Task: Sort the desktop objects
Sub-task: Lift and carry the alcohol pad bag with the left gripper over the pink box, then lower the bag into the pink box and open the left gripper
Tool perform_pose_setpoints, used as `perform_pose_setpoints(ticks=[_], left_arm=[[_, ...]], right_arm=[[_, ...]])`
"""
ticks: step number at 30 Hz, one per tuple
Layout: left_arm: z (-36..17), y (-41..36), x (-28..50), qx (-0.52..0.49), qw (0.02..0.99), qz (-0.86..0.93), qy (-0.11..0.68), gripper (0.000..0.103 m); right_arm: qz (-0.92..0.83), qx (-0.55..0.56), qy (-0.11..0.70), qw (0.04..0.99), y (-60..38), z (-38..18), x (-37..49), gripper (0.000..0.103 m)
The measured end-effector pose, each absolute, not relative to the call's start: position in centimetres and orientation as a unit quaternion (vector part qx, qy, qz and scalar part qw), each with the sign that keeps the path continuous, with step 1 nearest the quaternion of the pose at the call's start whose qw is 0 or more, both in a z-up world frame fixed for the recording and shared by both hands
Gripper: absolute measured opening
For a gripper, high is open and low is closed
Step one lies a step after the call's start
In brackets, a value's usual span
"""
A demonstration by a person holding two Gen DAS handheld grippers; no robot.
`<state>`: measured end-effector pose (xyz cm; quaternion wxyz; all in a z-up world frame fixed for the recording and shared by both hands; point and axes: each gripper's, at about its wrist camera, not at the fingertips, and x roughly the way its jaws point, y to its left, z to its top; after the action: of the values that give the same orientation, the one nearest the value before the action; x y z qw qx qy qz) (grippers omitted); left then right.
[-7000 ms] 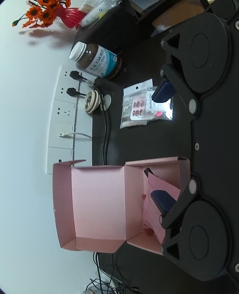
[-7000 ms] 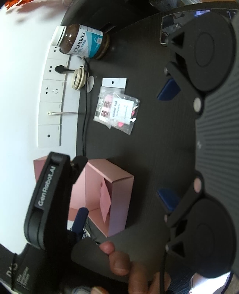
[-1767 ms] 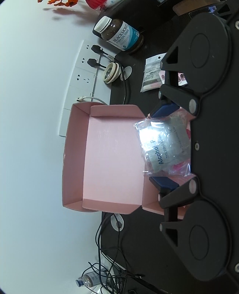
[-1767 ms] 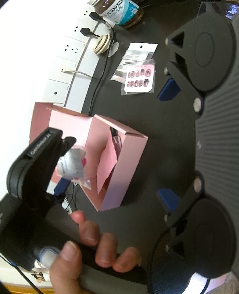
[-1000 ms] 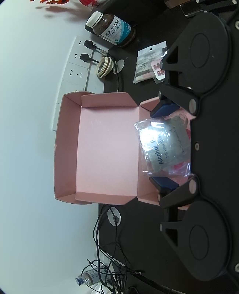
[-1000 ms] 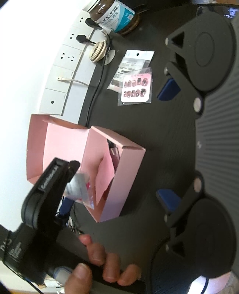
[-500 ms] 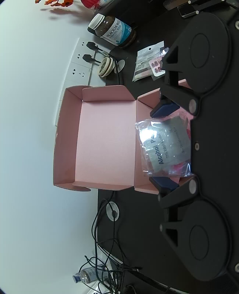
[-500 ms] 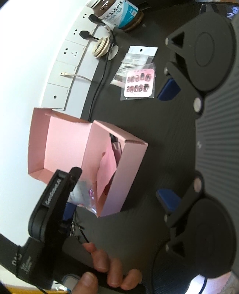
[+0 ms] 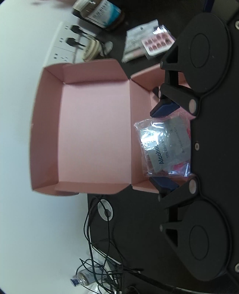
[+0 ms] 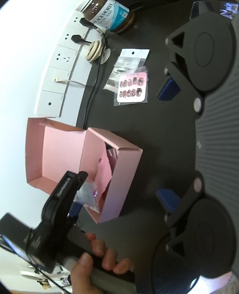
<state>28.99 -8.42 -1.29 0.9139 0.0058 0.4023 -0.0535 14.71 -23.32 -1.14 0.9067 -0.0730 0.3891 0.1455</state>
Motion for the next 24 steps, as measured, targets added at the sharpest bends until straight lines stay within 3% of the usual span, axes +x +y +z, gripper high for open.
perform_pose_setpoints(ticks=[20, 24], left_arm=[[-4.1, -9.2, 31.6, 0.05, 0.9, -0.062, 0.429, 0.074], [-4.0, -8.9, 31.6, 0.037, 0.898, -0.071, 0.433, 0.081]], right_arm=[[0.143, -0.078, 0.394, 0.904, -23.6, -1.2, 15.3, 0.102], [0.146, -0.081, 0.393, 0.904, -23.2, -1.0, 15.3, 0.102]])
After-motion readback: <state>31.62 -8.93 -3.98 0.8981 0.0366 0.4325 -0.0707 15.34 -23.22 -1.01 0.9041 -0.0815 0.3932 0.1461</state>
